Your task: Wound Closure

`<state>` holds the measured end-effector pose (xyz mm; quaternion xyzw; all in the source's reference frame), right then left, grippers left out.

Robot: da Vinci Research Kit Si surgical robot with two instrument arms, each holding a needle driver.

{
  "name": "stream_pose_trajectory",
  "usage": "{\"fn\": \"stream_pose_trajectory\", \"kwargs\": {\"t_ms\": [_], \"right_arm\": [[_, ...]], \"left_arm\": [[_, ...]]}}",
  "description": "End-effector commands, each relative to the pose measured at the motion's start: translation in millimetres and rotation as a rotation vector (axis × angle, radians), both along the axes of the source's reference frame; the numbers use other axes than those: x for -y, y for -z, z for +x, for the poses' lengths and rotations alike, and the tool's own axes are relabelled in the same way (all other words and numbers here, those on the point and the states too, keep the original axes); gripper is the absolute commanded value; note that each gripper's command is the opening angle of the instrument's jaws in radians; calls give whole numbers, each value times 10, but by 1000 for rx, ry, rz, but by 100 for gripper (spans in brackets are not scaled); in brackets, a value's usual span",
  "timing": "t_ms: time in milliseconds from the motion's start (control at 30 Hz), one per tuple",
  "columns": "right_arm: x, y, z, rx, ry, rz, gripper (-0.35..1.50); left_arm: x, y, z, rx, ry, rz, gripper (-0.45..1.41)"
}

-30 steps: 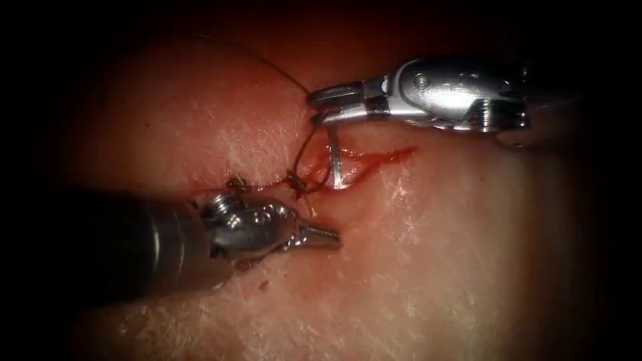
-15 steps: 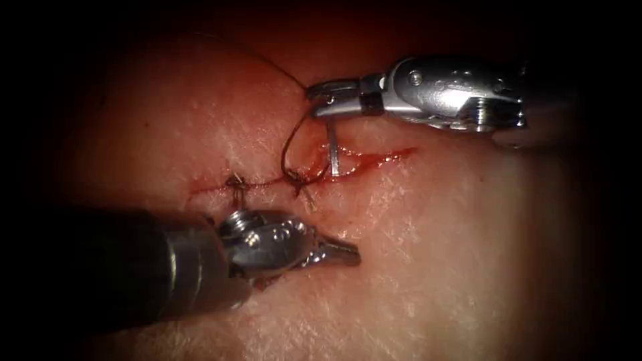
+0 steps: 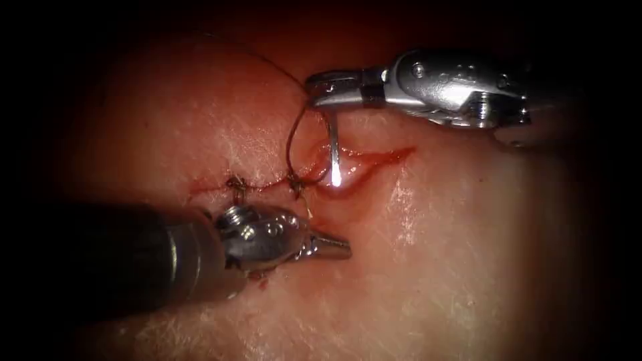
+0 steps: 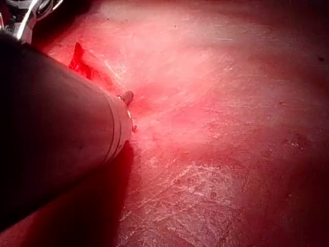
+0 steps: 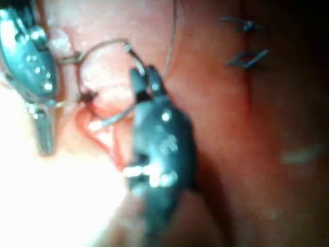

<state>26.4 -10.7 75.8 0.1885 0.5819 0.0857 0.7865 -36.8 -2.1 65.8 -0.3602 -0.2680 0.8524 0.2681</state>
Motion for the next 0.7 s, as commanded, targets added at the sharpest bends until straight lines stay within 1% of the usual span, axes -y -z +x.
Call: {"fn": "stream_pose_trajectory", "kwargs": {"t_ms": [33, 233, 700], "right_arm": [[4, -5, 7, -2, 2, 14, -35], [17, -8, 5, -7, 12, 38, -35], [35, -15, 2, 0, 21, 213, -35]], "left_arm": [[3, -6, -6, 1, 0, 1, -6], [3, -6, -5, 1, -1, 1, -8], [1, -9, 0, 4, -6, 1, -10]]}}
